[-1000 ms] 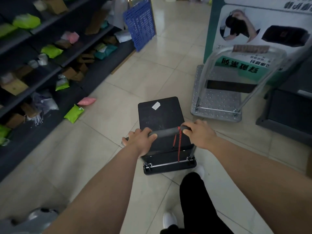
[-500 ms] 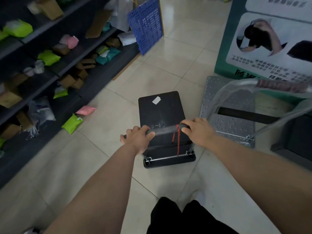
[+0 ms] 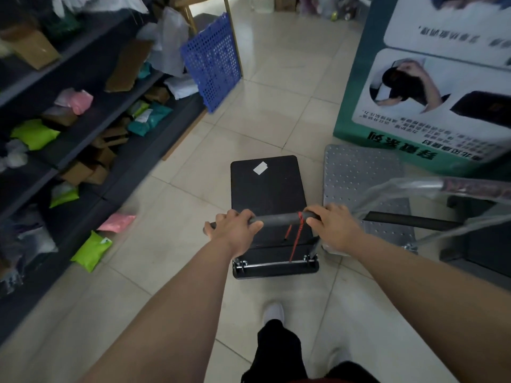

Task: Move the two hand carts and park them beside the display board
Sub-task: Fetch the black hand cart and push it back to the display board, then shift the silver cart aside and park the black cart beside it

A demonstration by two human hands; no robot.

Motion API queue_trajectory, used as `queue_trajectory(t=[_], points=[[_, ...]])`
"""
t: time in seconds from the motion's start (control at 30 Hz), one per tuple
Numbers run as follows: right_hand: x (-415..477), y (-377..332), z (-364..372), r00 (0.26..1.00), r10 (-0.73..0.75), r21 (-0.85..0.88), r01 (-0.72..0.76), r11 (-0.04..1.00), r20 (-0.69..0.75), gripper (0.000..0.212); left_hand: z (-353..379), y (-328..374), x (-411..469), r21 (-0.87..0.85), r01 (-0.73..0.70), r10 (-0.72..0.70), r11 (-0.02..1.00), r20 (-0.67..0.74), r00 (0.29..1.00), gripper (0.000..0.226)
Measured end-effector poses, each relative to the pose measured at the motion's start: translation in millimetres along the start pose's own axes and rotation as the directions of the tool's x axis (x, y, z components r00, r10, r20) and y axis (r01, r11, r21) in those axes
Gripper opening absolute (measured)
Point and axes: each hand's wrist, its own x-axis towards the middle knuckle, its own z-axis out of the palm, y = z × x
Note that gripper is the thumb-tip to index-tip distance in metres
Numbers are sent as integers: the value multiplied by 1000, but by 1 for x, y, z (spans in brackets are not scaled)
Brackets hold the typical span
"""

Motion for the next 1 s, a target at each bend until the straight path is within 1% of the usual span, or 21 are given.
queue_trajectory(t=[0.13,0.23,0.4,0.47,0.53,0.6,0.67,0.77,0.9,1.0], points=[[14,-8,-1,996,55,61,-51,997,-64,35,-9,-5,25,28,-24,24,999,-7,1000,34],[20,-13,-3,992,69,60,-64,996,-103,37,-14,-5,35,41,-30,31,999,-18,999,34],[25,-13,-10,993,90,73,-85,994,-78,38,-18,-2,41,56,-37,36,998,24,999,34],[25,-12,-13,993,101,97,-95,991,-59,41,-20,1,42,18,-33,32,999,28,999,32],[23,-9,-18,990,126,147,-115,982,-69,45,-20,9,42,-72,-40,37,997,-43,998,28],[16,-1,-25,979,159,170,-137,976,-126,48,-19,27,43,-82,-127,113,989,-151,982,34],[5,15,-34,963,184,148,-156,977,-199,48,-19,55,46,-44,-246,234,968,-186,954,40],[-15,52,-52,934,251,87,-236,968,-253,50,-19,113,52,-48,-378,368,925,-139,919,41],[-45,112,-74,859,389,79,-385,919,-335,50,-13,193,51,-9,-512,509,859,-83,857,42],[-67,157,-82,825,470,94,-465,880,-313,52,-2,246,48,11,-591,591,806,-32,806,44]])
